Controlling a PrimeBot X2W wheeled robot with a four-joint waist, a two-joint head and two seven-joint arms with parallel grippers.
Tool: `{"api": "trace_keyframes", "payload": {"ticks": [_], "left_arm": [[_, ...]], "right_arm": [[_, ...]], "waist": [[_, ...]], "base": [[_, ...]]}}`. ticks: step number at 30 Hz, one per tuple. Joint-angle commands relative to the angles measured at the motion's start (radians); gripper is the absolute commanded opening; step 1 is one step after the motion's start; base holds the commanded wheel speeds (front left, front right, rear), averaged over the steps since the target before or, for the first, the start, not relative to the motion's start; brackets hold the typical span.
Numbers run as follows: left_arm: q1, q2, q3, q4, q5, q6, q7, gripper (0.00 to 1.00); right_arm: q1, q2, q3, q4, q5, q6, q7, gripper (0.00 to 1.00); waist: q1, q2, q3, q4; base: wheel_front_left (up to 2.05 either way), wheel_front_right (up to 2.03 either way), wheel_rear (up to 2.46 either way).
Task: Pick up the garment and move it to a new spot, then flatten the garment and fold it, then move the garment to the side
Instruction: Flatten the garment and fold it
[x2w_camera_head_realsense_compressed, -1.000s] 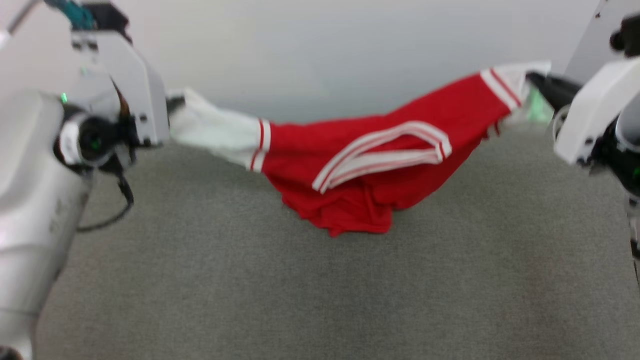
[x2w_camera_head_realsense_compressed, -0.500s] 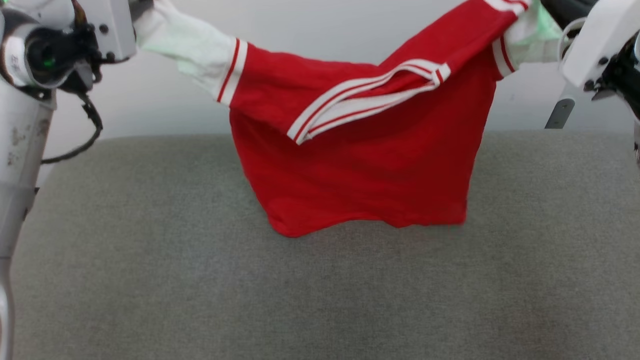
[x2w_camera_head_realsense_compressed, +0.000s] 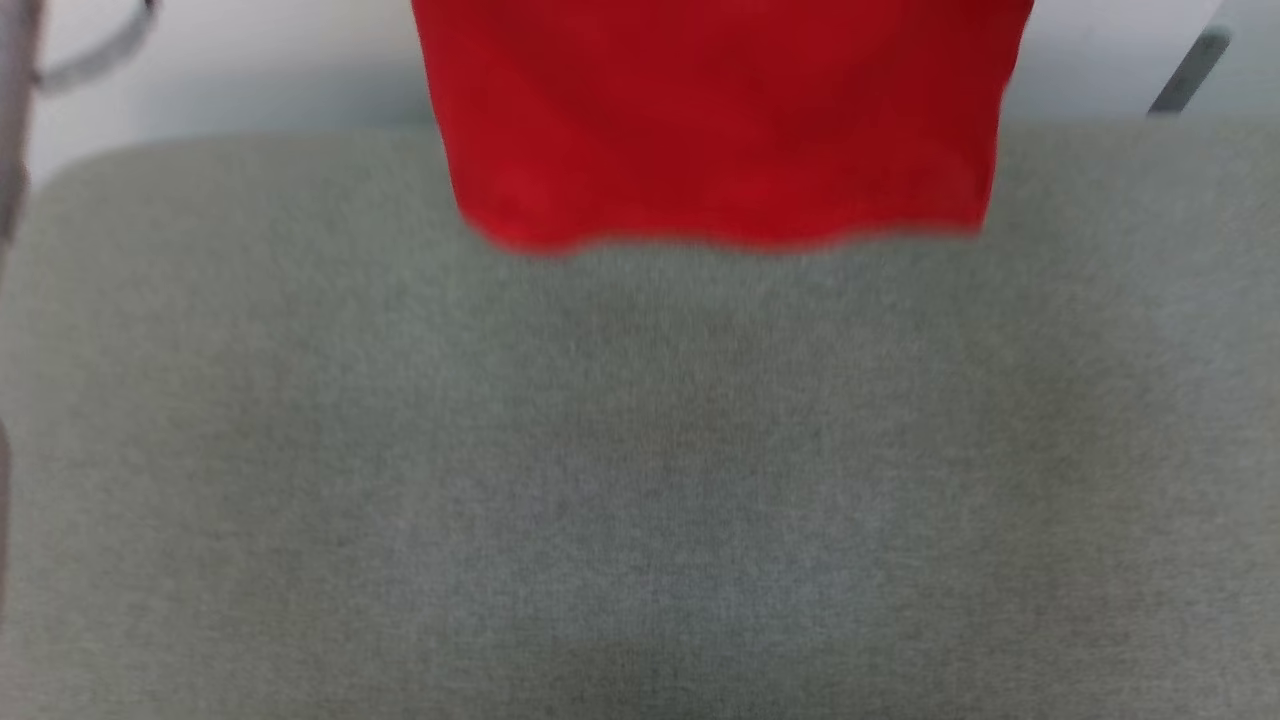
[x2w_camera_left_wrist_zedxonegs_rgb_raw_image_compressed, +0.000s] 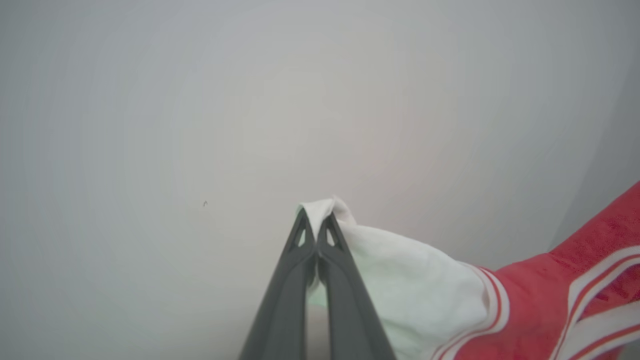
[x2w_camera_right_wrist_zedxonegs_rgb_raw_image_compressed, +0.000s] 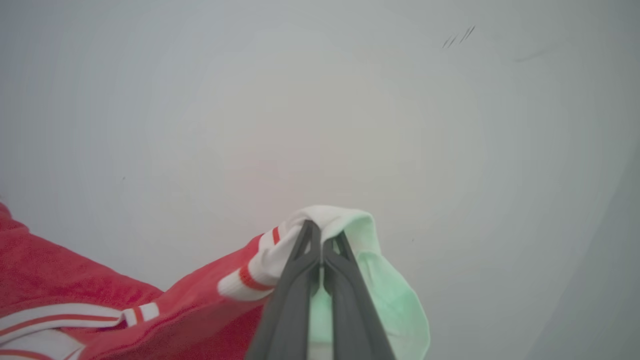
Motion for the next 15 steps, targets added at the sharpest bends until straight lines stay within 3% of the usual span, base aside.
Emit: {"api": "trace_keyframes", "payload": {"ticks": [1,7,15], "left_arm": [[-0.051,-0.009,0.008,0.014,0.017,-0.014,-0.064,0.00],[-0.150,-0.056,0.023,0.080,0.022,-0.072,-0.294,0.00],[-0.063,-0.077,-0.020,0.149,-0.016,-0.102,-0.387,0.00]], "right_arm": [[-0.055,-0.008,-0.001,0.033,-0.043,-0.001,-0.083,0.00],[-0.182,-0.029,0.037,0.175,-0.192,-0.001,-0.303,0.00],[-0.108,-0.025,0.125,0.295,-0.146,-0.001,-0.363,0.00]], "waist": [[-0.0001,-0.0001,0.196,0.012],[-0.0001,-0.0001,0.346,0.045],[-0.0001,-0.0001,0.392,0.072]], "base": [[0.00,0.00,0.00],[0.00,0.00,0.00],[0.00,0.00,0.00]]}}
